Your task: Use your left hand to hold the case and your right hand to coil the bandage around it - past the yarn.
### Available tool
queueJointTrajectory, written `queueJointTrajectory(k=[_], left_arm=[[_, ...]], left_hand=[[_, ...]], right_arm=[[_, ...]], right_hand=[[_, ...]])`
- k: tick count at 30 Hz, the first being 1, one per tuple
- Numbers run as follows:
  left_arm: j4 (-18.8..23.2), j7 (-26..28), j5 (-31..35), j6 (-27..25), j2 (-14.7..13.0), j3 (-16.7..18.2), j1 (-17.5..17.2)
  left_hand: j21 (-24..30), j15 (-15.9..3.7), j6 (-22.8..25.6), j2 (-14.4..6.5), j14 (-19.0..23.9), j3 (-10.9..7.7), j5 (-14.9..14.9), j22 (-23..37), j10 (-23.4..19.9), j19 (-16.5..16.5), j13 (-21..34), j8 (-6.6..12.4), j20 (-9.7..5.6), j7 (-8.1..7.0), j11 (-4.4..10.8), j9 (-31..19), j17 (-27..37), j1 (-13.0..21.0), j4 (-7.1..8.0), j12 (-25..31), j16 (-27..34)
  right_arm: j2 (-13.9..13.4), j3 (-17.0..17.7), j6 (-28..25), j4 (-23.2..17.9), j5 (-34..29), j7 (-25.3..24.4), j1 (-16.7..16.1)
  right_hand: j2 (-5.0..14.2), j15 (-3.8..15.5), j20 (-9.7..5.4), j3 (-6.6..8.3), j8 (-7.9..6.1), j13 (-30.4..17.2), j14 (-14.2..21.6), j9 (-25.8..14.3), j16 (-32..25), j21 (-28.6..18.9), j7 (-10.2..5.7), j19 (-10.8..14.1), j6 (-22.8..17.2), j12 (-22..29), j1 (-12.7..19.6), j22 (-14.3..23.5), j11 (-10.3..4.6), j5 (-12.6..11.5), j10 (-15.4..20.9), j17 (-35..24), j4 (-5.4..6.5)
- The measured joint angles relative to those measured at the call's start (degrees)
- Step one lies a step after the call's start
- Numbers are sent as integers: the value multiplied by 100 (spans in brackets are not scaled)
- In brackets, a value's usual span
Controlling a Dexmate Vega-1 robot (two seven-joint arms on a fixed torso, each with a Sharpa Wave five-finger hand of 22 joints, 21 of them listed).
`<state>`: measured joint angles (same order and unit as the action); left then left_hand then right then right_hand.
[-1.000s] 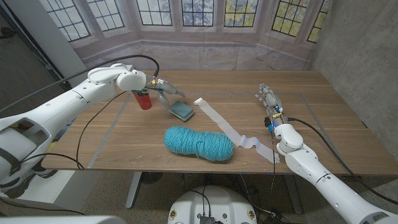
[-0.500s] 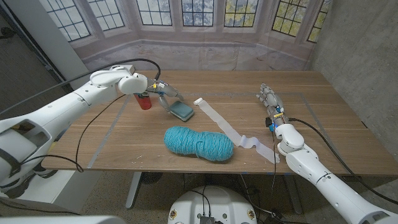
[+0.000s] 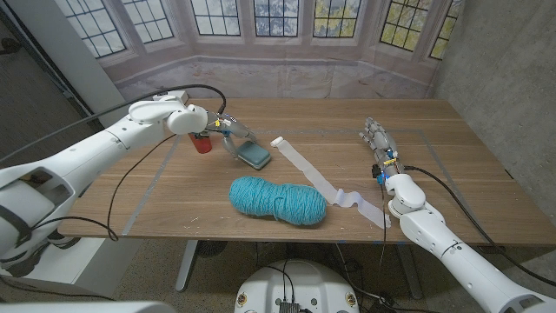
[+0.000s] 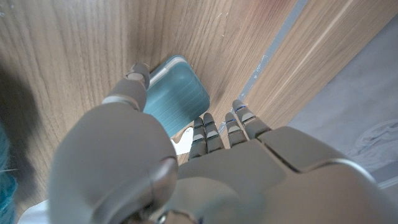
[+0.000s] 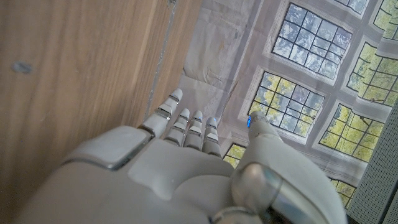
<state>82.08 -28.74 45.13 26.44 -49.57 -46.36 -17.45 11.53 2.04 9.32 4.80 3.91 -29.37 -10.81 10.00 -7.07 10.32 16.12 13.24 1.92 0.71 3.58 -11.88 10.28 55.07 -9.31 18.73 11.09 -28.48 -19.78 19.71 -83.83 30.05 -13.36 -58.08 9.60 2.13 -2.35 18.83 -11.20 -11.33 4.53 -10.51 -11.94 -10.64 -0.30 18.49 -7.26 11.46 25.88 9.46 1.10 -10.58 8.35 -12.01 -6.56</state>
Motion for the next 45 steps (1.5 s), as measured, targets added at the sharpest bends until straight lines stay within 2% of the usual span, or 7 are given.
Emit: queueJointTrajectory(k=[11,18,24,29,40,45], left_arm=[[-42,285,233,45,64,-72,18],[27,399,310,10,58,-87,-34],[112,499,366,-34,5,-83,-108],[208,613,431,-64,-73,-43,-207],[364,1184,790,-135,-249,46,-447],[399,1483,978,-178,-300,66,-541]], left_hand=[[0,-9,15,-37,52,0,0,0,9,23,74,0,23,12,-36,-47,27,83,0,74,0],[0,-18,134,-75,125,0,22,0,-29,23,143,71,23,-10,-73,-79,54,121,0,161,0],[0,-43,376,-102,210,0,23,0,-103,54,270,231,54,-55,-81,-145,107,148,0,311,44],[0,-62,426,-112,267,-2,44,0,-134,95,344,288,53,-54,-50,-185,134,158,1,356,77],[35,-101,526,-178,429,-17,44,-1,-229,177,500,421,74,-54,-78,-267,208,224,16,533,121],[66,-135,627,-178,545,-17,44,-1,-339,291,605,545,106,-69,-31,-331,239,224,16,651,164]], right_arm=[[-4,58,76,113,52,51,-37],[-9,86,123,173,88,93,-40],[-9,92,160,229,102,124,-32],[5,93,198,279,111,153,-2],[94,67,305,471,124,221,91],[126,56,353,544,133,247,120]], right_hand=[[0,0,0,0,0,0,0,0,0,0,0,0,0,0,0,0,0,0,0,0,0],[0,0,0,0,0,0,0,0,0,0,0,0,0,0,0,0,0,0,0,-1,0],[0,0,0,0,0,0,0,0,0,0,0,0,0,0,0,0,0,0,0,0,0],[0,0,0,0,0,0,0,0,0,0,0,0,0,0,0,0,0,0,0,0,0],[0,0,0,-1,0,0,0,0,0,0,0,0,0,0,0,0,0,0,0,0,1],[0,0,0,-1,0,0,0,0,0,0,0,0,0,0,0,0,0,0,0,0,1]])
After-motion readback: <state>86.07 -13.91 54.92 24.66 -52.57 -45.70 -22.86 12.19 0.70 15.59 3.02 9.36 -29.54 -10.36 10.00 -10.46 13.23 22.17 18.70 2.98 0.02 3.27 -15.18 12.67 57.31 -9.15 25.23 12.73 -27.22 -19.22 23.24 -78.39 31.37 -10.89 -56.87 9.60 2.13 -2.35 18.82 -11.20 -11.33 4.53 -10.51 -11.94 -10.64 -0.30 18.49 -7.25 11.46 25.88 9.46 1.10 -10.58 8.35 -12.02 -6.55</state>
